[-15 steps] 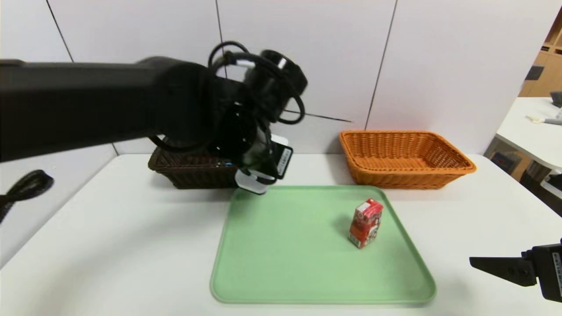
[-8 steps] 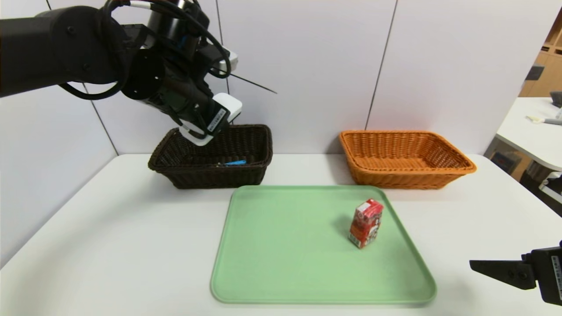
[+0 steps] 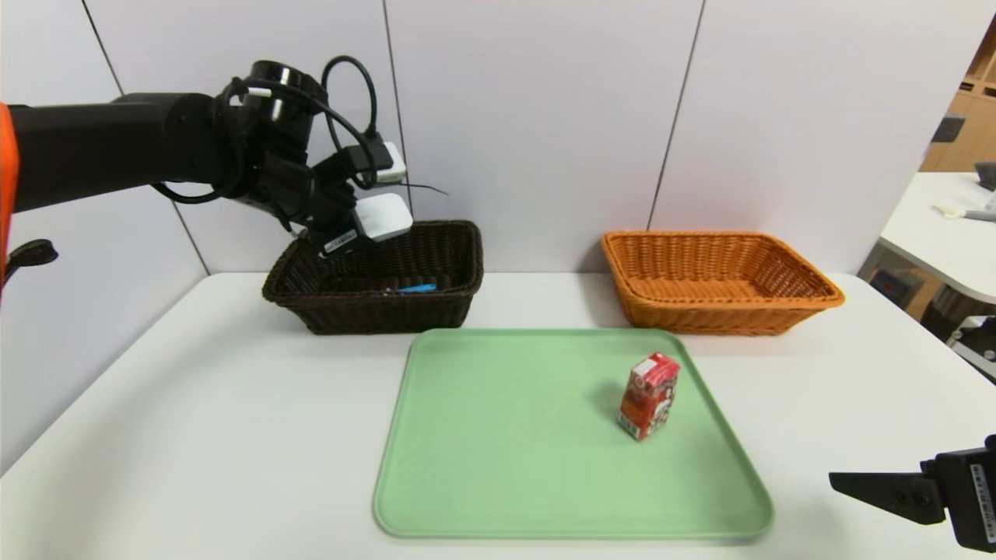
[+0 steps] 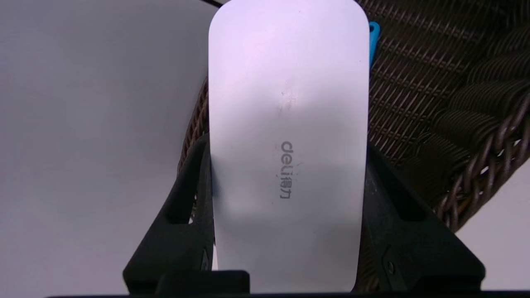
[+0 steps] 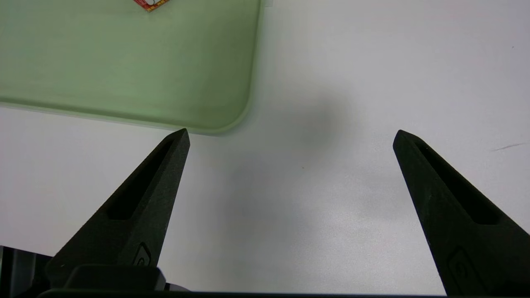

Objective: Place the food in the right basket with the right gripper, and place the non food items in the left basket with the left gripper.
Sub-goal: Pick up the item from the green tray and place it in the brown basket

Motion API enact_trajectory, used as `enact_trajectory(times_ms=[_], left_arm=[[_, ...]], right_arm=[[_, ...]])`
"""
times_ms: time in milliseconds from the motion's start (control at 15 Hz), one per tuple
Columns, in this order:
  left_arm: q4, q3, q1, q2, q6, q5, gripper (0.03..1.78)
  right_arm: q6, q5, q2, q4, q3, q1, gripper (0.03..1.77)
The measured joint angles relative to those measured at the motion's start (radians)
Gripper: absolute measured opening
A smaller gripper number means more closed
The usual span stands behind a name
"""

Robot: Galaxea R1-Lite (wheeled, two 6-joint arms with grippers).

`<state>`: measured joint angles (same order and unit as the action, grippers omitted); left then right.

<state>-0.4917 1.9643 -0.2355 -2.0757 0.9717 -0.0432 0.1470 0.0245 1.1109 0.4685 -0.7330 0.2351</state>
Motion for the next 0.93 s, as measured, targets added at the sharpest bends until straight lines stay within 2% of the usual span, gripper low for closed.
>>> enact_trajectory(times_ms=[133, 267, 467, 800, 867, 933], left_arm=[[0.018, 0.003, 0.014, -0.041, 0.086, -0.032, 0.99], [0.067, 0.005, 0.02, -0.081, 0.14, -0.037, 0.99], [0.14, 0.009, 0.021, -0.14, 0.15, -0.039, 0.99], [0.15, 0.01, 0.025, -0.183, 0.142, -0.039, 0.99], [0.151, 0.01, 0.027, -0.187, 0.137, -0.039, 1.01], [0.151, 0.01, 0.028, -0.189, 0.122, -0.039, 1.1]], right_arm=[[0.001, -0.007, 0.0, -0.001, 0.005, -0.002, 1.7], [0.003, -0.009, 0.0, 0.001, 0.01, -0.004, 1.7], [0.006, -0.01, -0.001, 0.001, 0.022, -0.004, 1.7], [0.001, -0.004, 0.002, -0.001, 0.025, -0.003, 1.7], [0.001, -0.004, 0.004, -0.001, 0.025, -0.001, 1.7], [0.0, -0.002, 0.005, -0.001, 0.025, -0.001, 1.7]])
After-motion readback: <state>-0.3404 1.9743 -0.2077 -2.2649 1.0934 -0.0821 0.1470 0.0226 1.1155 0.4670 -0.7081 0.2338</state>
